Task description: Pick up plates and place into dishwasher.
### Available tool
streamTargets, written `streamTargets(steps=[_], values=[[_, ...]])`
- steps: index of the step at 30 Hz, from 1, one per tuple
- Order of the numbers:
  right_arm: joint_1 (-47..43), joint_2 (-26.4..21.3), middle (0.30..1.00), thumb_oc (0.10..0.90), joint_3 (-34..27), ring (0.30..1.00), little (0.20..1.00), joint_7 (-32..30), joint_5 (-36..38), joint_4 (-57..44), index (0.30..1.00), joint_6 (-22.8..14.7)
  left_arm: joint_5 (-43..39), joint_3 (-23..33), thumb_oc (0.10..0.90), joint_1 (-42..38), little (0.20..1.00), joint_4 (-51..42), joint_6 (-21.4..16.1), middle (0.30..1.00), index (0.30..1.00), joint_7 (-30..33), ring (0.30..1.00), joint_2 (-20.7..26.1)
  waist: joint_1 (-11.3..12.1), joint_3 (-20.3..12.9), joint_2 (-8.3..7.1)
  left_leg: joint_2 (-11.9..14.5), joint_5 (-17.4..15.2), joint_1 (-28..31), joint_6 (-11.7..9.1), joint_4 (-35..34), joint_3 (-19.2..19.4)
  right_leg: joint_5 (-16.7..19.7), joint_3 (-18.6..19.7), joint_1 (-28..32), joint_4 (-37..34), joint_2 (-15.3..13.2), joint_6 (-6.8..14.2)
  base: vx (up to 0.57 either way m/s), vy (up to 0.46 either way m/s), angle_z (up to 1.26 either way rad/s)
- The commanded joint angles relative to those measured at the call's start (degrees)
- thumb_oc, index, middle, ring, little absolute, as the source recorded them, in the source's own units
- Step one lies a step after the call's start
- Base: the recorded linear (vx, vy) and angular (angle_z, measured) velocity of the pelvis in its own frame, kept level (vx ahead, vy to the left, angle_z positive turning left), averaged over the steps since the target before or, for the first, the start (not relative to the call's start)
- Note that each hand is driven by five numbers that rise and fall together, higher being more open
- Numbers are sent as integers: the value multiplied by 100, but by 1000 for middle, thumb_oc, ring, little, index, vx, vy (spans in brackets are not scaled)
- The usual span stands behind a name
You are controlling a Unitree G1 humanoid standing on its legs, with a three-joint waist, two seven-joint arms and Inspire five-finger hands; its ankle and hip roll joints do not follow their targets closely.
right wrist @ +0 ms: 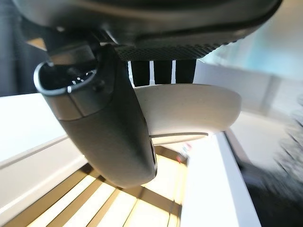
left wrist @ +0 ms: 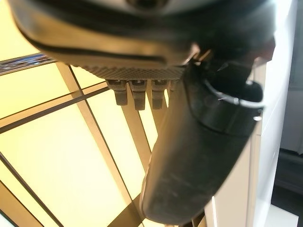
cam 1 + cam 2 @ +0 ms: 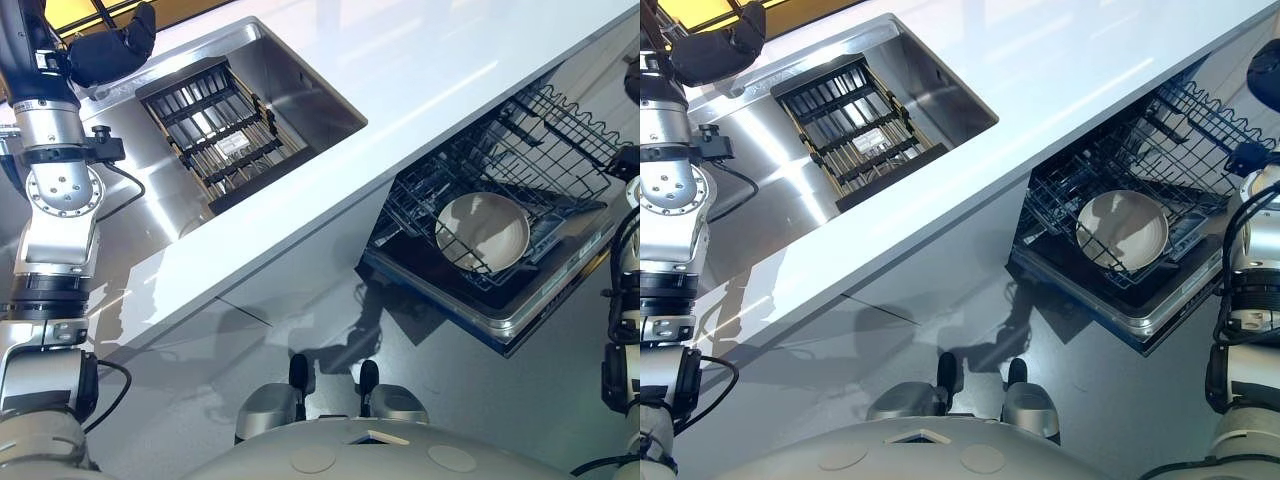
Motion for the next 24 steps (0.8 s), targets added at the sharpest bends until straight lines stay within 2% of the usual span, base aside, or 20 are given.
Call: streamTargets(steps=[1, 3, 4, 8, 14, 19, 24], values=[[285, -414, 300, 100, -191, 300, 200, 379, -55, 101, 300, 16, -241, 101, 800, 182, 900, 354, -356, 900, 900, 94, 900, 217, 12, -1005, 187, -36, -694, 67, -127, 2, 210, -1090, -280, -240, 855, 596, -164, 0, 0, 0], [429, -396, 300, 100, -198, 300, 200, 529, -77, 124, 300, 206, -584, 146, 800, 308, 900, 282, -309, 900, 900, -176, 900, 91, 14, -988, 181, -29, -690, 73, -122, 2, 219, -1098, -287, -251, 884, 592, -165, 0, 0, 0], [446, -394, 300, 100, -196, 300, 200, 561, -83, 136, 300, 236, -594, 154, 800, 327, 900, 270, -304, 900, 900, -215, 900, 70, 15, -986, 179, -27, -690, 75, -121, 2, 220, -1099, -288, -253, 888, 593, -165, 0, 0, 0], [539, -384, 300, 100, -103, 300, 200, 783, -267, 314, 300, 263, -1533, 160, 800, 521, 900, 234, -152, 900, 900, -995, 900, -295, 38, -924, 164, -19, -677, 98, -124, 3, 228, -1099, -324, -267, 942, 593, -163, 54, -31, -2], [372, -441, 300, 100, 76, 300, 200, 724, -423, 535, 300, 288, -1589, 60, 800, 615, 900, 417, -154, 900, 900, -1057, 900, -498, 83, -819, 193, -30, -709, 123, -146, 34, 198, -1188, -394, -258, 1046, 559, -157, 74, -26, -6], [67, -742, 300, 100, 360, 300, 200, 473, -1320, 872, 300, 412, -1552, -74, 800, 648, 900, 386, -198, 900, 900, -1068, 900, -559, 177, -639, 245, -16, -660, 16, -192, 127, 144, -1232, -482, -342, 1187, 533, -188, 47, -35, 2], [-199, -1063, 300, 100, 565, 300, 200, 173, -2445, 925, 300, 289, -1459, -146, 800, 619, 900, 254, -91, 900, 900, -981, 900, -501, 256, -428, 288, 6, -616, -253, -239, 347, 70, -1253, -523, -500, 1329, 524, -237, -15, -55, 9]])
